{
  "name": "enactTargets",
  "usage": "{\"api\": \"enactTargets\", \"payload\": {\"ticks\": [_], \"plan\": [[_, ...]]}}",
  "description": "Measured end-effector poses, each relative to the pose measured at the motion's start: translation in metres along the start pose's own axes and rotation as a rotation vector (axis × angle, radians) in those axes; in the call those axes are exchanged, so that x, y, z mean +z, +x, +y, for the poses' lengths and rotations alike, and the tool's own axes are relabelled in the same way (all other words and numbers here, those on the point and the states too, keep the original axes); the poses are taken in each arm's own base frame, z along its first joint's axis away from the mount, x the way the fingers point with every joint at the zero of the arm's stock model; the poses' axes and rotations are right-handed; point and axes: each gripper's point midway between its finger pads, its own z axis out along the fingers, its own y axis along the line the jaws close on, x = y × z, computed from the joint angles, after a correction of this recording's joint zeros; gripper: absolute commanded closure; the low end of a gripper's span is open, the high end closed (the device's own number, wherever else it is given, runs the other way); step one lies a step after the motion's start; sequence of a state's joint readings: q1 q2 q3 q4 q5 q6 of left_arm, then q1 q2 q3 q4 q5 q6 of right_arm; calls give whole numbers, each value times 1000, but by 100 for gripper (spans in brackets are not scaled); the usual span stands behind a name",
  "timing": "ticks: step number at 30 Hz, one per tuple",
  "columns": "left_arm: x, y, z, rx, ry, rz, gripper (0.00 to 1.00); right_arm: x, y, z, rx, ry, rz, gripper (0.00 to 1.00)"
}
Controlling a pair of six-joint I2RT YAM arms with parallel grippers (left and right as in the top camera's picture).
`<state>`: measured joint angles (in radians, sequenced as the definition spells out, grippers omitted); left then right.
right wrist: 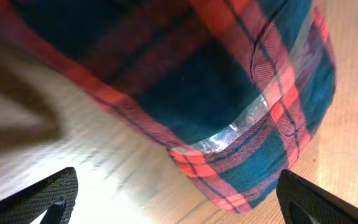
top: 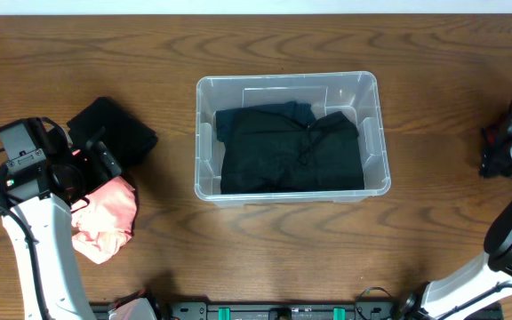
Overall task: Pack container
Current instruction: 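Move the right gripper to the plaid shirt and grasp it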
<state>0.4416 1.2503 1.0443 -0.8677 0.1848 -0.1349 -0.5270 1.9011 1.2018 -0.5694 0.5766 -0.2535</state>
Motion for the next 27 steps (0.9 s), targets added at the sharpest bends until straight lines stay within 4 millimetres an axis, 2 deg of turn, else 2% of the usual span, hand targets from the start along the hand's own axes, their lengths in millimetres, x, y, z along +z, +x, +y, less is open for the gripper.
{"api": "enactTargets", "payload": {"ticks": [4,10,13,17,20,22,27], "plan": [[0,0,0,0,0,0,2,16,5,-12,24,14,7,1],[0,0,0,0,0,0,2,31,-5,-44,107,44,-55,2],[0,0,0,0,0,0,2,39,-8,-46,101,13,-78,2],[0,0,0,0,0,0,2,55,-8,-37,77,-22,-76,2],[0,0,0,0,0,0,2,58,-16,-37,76,-22,-97,2],[0,0,0,0,0,0,2,59,-20,-38,78,-18,-104,7],[0,0,0,0,0,0,2,64,-23,-34,68,-28,-113,38]]}}
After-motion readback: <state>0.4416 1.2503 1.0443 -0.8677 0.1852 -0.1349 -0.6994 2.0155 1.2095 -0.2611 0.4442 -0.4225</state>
